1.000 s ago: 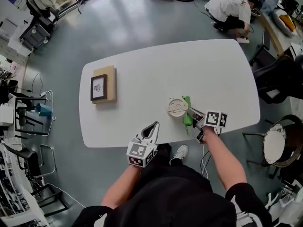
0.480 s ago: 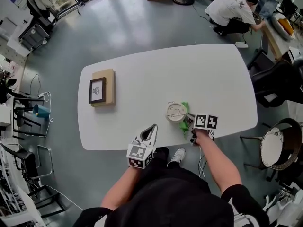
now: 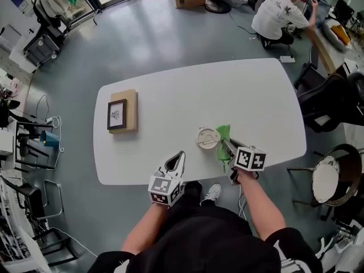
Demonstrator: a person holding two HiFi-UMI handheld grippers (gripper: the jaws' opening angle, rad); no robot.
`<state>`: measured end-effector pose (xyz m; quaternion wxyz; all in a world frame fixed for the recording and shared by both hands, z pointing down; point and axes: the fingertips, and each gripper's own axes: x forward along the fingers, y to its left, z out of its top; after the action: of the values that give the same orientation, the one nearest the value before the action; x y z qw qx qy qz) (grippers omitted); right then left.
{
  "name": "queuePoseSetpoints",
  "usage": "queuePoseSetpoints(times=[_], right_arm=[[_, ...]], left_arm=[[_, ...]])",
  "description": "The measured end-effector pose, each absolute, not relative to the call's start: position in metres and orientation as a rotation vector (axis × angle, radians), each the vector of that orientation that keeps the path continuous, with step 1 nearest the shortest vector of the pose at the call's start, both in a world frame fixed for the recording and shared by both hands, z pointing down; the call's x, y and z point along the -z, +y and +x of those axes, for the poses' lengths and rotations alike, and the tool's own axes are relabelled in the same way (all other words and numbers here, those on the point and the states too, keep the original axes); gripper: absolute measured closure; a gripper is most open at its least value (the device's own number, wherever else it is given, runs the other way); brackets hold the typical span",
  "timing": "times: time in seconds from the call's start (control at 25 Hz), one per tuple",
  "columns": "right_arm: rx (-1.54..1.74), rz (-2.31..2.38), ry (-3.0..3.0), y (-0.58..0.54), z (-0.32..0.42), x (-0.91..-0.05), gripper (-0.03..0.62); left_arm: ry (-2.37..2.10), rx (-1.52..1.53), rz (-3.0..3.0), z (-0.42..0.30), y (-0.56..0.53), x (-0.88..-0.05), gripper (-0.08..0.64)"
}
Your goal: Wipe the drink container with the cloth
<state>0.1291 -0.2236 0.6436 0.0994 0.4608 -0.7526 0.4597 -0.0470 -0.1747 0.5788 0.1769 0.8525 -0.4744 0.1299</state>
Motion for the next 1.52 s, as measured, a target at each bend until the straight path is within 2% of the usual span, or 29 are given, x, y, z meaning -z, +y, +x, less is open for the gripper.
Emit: queuePoseSetpoints(times=[0.48, 0.92, 1.12, 1.52], right_arm=[[-0.689, 1.481, -2.574, -0.222, 0.150, -0.513, 0.502], [-0.053, 1.462, -2.603, -0.200, 0.139, -0.451, 0.506], [0.053, 1.491, -2.610, -0.190, 0.139, -0.430, 0.514], [0.051, 1.549, -2.559, -0.187, 0.147, -0.427, 0.514]], left_arm=[[-1.369, -0.229, 2.498, -0.031, -0.192, -0.525, 0.546], [-1.408, -0.267, 2.536, -0.029, -0.194, -0.518, 0.546], [-1.406, -0.284, 2.567, -0.022, -0.190, -0.511, 0.546], [-1.400, -0.273, 2.640, -0.012, -0.188, -0.491, 0.546]])
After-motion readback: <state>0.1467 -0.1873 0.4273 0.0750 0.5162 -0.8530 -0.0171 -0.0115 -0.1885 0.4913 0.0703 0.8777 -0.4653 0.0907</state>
